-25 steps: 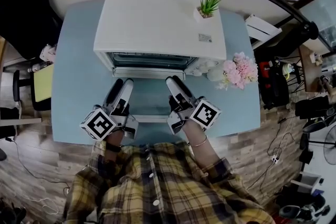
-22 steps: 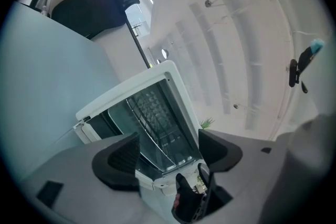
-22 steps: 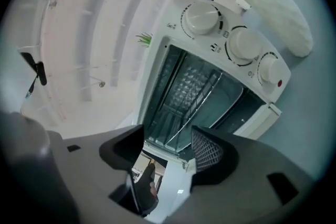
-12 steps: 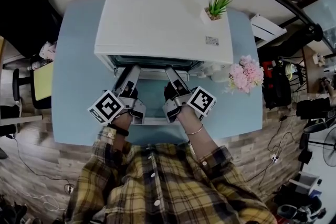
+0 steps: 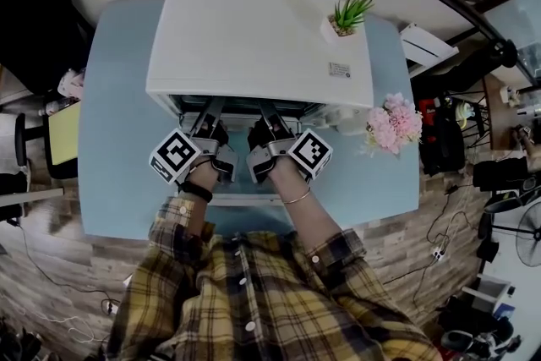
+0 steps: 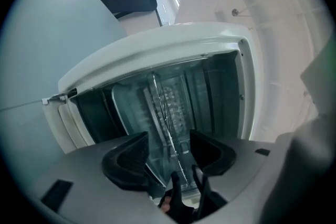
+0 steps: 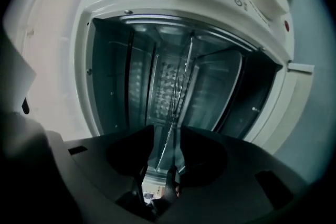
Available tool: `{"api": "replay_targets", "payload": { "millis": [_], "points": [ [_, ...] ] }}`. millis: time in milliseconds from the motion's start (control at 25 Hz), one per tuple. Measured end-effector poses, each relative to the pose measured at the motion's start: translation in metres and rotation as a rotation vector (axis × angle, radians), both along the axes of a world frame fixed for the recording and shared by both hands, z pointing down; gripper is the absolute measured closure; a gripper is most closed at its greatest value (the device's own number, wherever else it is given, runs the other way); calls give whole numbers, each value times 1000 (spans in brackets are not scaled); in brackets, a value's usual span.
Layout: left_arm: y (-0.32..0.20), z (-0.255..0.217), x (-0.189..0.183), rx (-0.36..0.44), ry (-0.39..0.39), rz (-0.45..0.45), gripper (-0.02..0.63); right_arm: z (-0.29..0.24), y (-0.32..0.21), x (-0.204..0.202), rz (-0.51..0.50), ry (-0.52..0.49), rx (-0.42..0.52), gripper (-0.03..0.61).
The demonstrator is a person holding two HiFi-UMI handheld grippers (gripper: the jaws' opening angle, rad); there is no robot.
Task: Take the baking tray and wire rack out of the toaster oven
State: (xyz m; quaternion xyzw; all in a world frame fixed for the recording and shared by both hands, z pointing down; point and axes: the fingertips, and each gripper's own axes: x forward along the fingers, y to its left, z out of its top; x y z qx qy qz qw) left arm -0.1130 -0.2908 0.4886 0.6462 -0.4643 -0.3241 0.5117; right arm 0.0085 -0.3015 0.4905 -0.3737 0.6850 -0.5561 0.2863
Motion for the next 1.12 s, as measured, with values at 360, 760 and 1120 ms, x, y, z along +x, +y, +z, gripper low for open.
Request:
{"api": "replay_targets", "payload": {
  "millis": [360,760,1120],
  "points": [
    [-13,11,1,-21,143,-22,461,6,-9,1,59,-40,-17,549],
    [2,5,8,-13,145,12,609,7,12,3,76,-57,-22,558],
    [38,3,10,-18,165,50,611,3,47,4,84,-48,9,560]
  ]
}}
